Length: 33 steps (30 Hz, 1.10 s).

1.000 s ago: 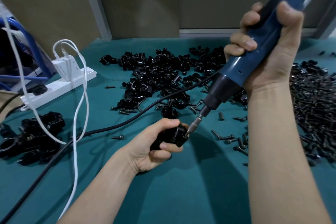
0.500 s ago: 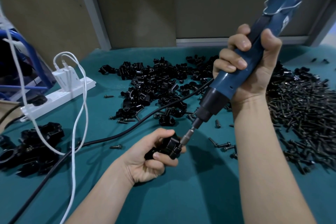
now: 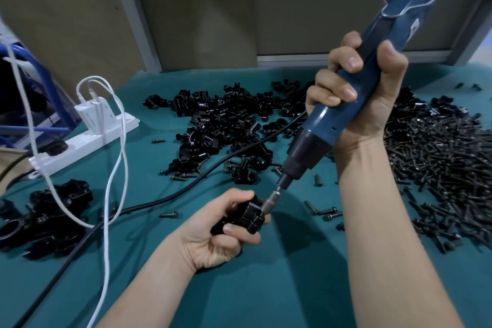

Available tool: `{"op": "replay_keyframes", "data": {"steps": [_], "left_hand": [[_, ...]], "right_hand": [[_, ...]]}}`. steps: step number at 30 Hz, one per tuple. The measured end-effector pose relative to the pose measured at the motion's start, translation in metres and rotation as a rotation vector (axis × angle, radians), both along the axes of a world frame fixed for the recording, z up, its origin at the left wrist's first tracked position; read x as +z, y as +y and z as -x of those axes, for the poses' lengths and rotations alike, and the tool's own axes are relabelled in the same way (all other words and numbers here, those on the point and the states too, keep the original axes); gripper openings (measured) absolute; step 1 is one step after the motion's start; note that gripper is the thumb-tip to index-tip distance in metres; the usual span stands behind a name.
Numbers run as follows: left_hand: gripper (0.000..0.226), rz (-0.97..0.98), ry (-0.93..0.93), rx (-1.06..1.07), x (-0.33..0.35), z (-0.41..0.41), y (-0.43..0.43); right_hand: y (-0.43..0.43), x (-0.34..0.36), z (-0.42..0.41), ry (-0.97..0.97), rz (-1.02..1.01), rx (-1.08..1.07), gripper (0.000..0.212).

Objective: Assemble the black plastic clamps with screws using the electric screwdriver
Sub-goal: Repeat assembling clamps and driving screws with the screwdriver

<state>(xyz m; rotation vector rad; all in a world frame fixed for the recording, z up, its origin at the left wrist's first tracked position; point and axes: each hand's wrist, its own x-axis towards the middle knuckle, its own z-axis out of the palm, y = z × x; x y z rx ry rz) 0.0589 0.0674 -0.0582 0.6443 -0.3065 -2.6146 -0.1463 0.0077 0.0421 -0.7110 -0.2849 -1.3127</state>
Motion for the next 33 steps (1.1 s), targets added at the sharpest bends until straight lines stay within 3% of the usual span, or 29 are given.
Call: {"op": "replay_keyframes", "data": {"steps": [22,33], "left_hand": [[0.037,0.052,0.013,0.012,-0.007,0.000,-0.002],[0.057,0.066,0.039,0.033,-0.010,-0.001,-0.003]], "right_hand": [[0.001,-0.001,-0.001,0.023,0.013,-0.031,0.039],[0.003,0.001,-0.004,0.029,0.017,-0.024,0.039]]}}
